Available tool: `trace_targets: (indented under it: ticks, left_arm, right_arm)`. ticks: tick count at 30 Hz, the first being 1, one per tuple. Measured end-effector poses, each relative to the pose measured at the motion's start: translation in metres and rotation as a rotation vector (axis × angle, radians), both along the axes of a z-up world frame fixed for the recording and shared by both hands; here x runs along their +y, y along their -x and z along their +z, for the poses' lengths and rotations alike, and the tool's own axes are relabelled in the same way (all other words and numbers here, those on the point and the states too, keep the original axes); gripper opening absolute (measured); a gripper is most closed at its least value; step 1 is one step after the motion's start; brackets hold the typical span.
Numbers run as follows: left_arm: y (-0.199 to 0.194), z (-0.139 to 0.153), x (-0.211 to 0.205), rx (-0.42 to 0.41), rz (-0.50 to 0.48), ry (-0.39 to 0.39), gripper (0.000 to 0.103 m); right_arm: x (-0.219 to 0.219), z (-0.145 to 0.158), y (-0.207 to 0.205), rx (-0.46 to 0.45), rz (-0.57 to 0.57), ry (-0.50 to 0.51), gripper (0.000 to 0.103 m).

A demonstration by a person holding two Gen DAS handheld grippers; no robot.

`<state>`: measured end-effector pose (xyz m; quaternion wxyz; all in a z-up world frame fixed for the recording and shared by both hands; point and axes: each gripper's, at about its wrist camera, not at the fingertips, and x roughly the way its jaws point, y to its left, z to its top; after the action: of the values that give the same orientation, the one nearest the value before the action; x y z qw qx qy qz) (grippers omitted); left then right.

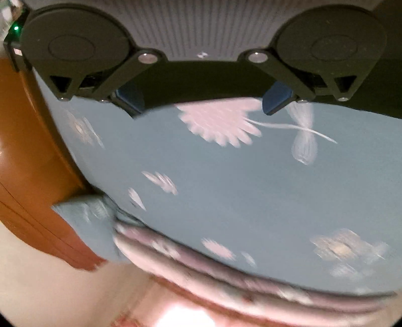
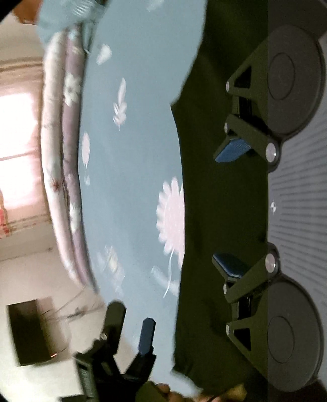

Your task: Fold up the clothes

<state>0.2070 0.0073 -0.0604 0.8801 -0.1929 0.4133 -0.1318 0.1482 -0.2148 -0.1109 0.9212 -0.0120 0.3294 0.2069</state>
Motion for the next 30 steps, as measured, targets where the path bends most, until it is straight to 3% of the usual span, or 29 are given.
trace_targets:
  ticks: [2, 5, 8, 11, 14, 18, 22, 23, 27, 30]
  left_arm:
    - [-0.009, -0.017, -0.002, 0.037, -0.038, 0.008, 0.1]
    - [-0.014, -0.044, 0.0, 0.115, -0.136, 0.166, 0.1]
    - [-0.025, -0.065, 0.016, 0.156, -0.158, 0.278, 0.1]
    - [-0.039, -0.077, 0.037, 0.142, -0.088, 0.272, 0.098]
    - [-0.038, -0.09, 0.068, 0.112, 0.01, 0.438, 0.099]
    - [-0.027, -0.068, 0.08, 0.068, 0.09, 0.328, 0.099]
    - [-0.012, -0.051, 0.082, 0.007, 0.055, 0.321, 0.1]
    - [-0.009, -0.049, 0.083, 0.002, 0.047, 0.323, 0.1]
    - [-0.008, -0.047, 0.086, 0.015, 0.043, 0.245, 0.1]
    - [-0.002, -0.042, 0.091, 0.012, 0.053, 0.175, 0.1]
  right_arm:
    - [0.01, -0.009, -0.004, 0.002, -0.007, 0.084, 0.089]
    - [0.024, -0.027, -0.013, 0.058, 0.017, 0.16, 0.098]
    - [0.029, -0.032, -0.02, 0.077, 0.02, 0.136, 0.103]
    - [0.03, -0.033, -0.027, 0.087, 0.035, 0.13, 0.103]
    - [0.03, -0.035, -0.025, 0.071, 0.046, 0.124, 0.103]
    - [0.029, -0.029, -0.027, 0.102, 0.002, 0.111, 0.103]
    - [0.029, 0.001, -0.025, 0.072, -0.082, -0.003, 0.101]
    - [0.032, 0.007, -0.025, 0.056, -0.1, 0.005, 0.095]
    - [0.059, 0.012, -0.04, 0.043, -0.068, 0.078, 0.09]
    - [0.087, 0.001, -0.055, 0.057, -0.008, 0.138, 0.069]
